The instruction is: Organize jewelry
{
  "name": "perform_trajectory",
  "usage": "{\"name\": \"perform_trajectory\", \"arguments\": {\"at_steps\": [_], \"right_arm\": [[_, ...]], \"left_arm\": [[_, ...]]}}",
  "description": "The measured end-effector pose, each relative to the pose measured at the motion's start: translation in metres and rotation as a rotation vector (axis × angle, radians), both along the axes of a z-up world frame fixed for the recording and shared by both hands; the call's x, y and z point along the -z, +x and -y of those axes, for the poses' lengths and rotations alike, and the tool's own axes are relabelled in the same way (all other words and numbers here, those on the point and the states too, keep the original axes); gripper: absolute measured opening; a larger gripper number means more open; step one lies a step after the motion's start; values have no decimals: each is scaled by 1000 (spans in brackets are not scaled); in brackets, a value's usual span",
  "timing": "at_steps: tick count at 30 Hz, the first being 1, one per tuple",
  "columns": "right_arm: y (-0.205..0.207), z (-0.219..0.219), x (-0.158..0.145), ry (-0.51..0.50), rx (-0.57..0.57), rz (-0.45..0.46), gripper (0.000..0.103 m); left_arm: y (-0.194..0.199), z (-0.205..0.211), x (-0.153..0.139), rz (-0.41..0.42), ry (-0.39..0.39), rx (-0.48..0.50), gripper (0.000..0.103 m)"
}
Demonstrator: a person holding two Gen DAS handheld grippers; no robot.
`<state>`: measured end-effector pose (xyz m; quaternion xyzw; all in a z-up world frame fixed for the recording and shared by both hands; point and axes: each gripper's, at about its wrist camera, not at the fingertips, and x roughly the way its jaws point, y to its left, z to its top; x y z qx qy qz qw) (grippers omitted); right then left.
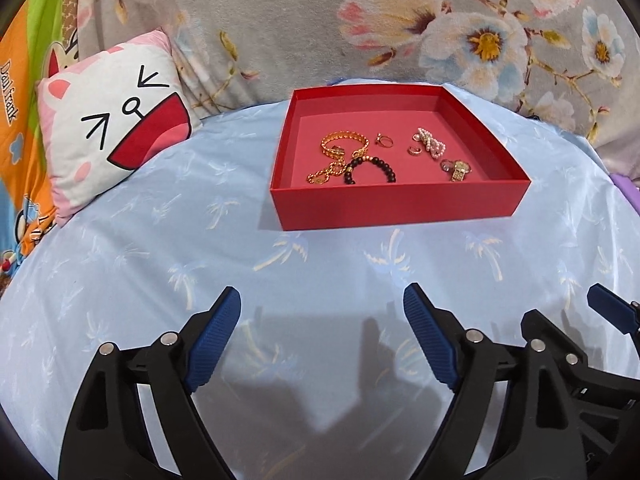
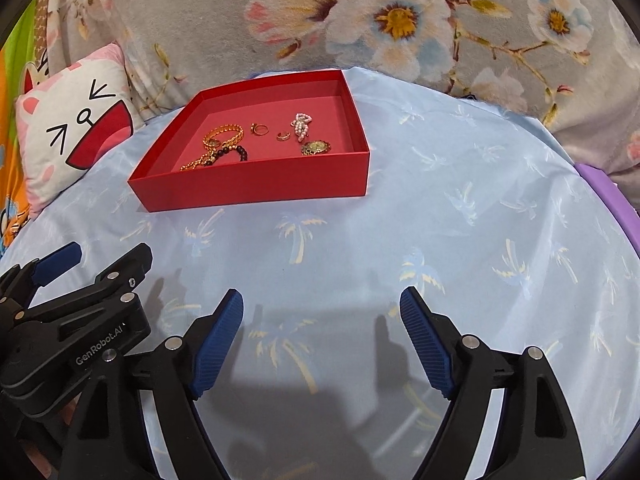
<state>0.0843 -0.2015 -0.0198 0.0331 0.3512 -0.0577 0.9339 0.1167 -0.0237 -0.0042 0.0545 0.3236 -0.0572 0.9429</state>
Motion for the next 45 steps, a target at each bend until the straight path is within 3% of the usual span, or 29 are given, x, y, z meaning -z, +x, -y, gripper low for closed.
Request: {"name": "perform_trajectory", "arguments": {"at_steps": [17, 45], "right_arm": [[2, -3, 5, -18, 3, -42, 82], [3, -3, 5, -20, 5, -48, 82]], "left_arm": [[0, -2, 8, -49, 32, -24, 83], [-1, -4, 8, -39, 48, -38, 83]]}}
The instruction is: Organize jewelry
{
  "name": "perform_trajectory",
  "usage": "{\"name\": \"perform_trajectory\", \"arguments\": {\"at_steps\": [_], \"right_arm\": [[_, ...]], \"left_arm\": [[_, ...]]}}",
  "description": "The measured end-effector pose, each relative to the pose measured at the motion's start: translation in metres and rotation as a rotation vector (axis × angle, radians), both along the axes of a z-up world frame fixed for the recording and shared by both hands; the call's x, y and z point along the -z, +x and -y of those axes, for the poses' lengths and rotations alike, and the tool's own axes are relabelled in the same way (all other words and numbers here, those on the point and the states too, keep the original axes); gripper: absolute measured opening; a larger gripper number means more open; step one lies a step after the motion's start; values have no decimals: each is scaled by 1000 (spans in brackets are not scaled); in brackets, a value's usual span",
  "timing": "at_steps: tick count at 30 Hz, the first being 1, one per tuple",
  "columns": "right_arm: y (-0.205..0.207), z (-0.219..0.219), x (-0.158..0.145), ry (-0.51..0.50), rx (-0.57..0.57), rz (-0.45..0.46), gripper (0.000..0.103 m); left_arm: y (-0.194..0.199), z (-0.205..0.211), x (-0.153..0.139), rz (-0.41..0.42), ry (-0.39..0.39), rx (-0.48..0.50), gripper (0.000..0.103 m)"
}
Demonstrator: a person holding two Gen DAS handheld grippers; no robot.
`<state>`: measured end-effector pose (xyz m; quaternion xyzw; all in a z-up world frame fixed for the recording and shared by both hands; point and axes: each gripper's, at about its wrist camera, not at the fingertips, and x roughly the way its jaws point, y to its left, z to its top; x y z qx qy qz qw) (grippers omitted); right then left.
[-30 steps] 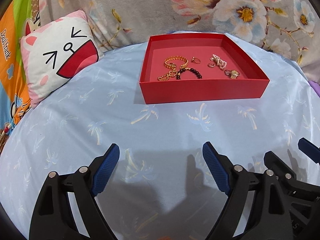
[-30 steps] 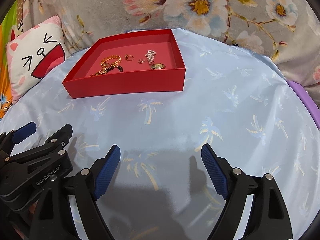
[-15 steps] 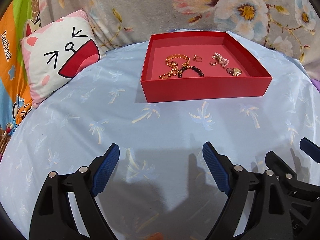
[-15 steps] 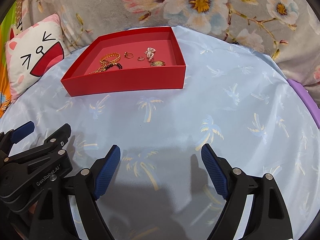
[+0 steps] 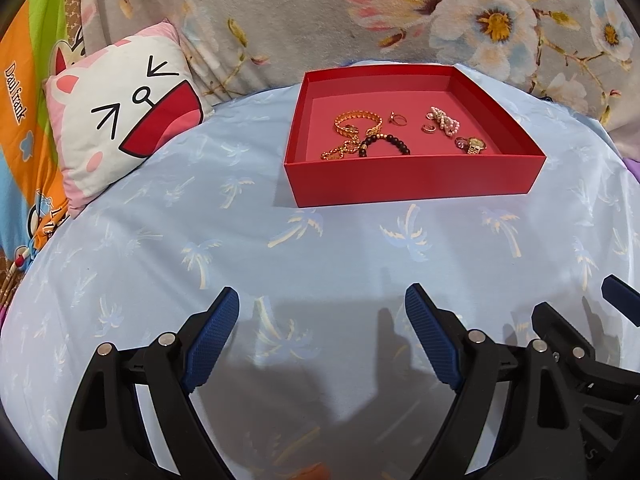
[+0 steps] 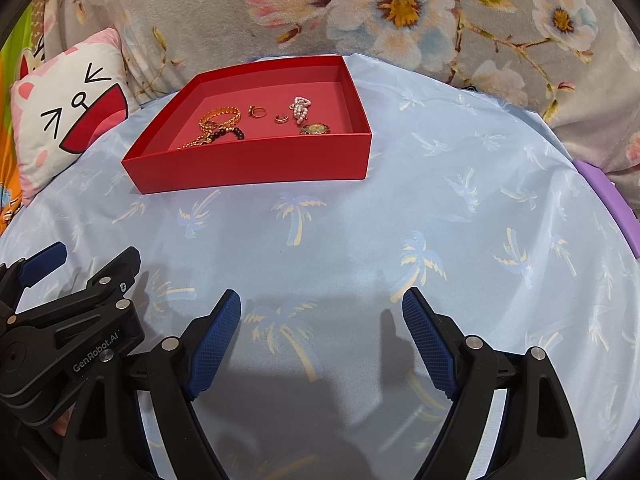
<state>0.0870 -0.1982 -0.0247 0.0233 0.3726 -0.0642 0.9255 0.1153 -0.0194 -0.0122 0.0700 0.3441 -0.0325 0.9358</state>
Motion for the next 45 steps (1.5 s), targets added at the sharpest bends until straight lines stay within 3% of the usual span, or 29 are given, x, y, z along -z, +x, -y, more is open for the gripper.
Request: {"name": "perform_trajectory", "arguments": {"at_steps": [29, 45], "right_arm": [[1, 2, -2, -8, 1, 2, 82], [1, 2, -3, -7, 2, 5, 82]], "left_arm": [[3, 1, 0, -15, 2, 1, 83], [-1, 2, -3, 16, 17, -11, 82]]}}
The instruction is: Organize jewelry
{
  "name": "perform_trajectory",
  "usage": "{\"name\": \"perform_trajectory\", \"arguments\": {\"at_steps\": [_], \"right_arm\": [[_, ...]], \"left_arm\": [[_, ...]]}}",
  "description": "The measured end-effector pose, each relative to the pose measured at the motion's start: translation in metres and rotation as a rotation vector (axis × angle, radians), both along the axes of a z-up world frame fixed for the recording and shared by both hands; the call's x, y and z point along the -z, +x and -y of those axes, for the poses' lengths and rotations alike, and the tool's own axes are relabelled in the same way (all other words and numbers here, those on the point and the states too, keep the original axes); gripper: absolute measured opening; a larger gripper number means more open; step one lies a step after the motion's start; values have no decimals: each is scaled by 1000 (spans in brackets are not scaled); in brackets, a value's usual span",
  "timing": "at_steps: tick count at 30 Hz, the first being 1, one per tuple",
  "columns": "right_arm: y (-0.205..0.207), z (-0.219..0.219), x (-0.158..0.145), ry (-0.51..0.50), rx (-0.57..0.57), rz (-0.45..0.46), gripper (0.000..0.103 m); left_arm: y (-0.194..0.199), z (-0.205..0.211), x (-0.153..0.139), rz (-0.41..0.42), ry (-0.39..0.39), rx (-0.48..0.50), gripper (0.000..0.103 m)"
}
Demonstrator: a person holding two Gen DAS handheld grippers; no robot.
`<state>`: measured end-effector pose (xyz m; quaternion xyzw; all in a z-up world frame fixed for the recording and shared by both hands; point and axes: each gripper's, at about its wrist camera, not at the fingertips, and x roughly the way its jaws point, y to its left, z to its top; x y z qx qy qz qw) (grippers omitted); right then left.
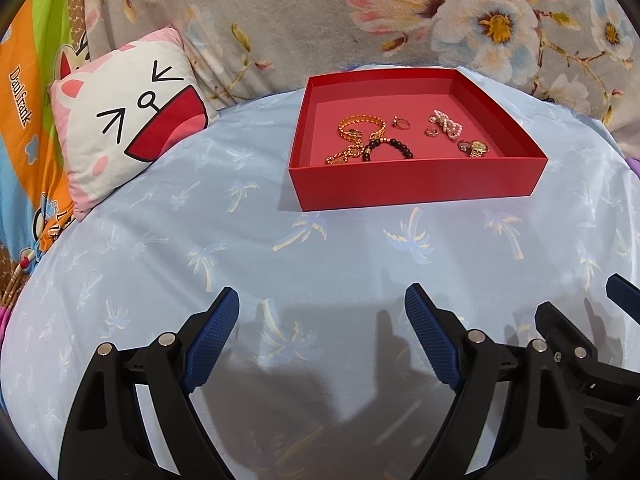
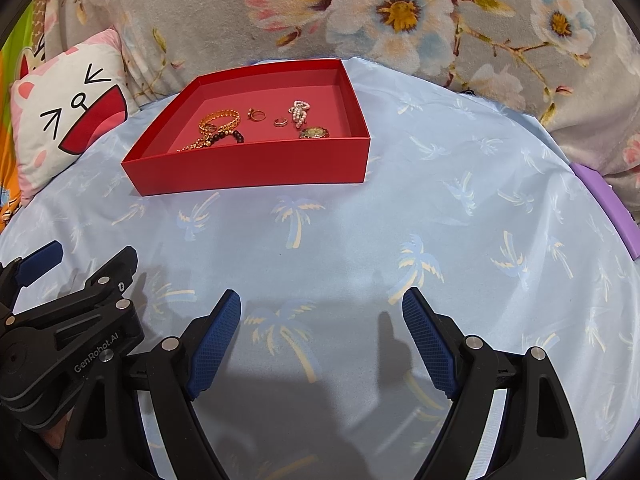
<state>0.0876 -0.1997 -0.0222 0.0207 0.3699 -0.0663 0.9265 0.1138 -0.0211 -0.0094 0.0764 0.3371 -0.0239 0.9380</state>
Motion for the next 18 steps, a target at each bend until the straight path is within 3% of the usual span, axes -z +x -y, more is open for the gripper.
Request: {"name": "perform_trajectory", "arguments": {"at_steps": [18], "right_arm": [[0, 1, 0, -2, 0, 2, 82]], "left_arm": [[-1, -1, 0, 2, 7, -3, 82]]}}
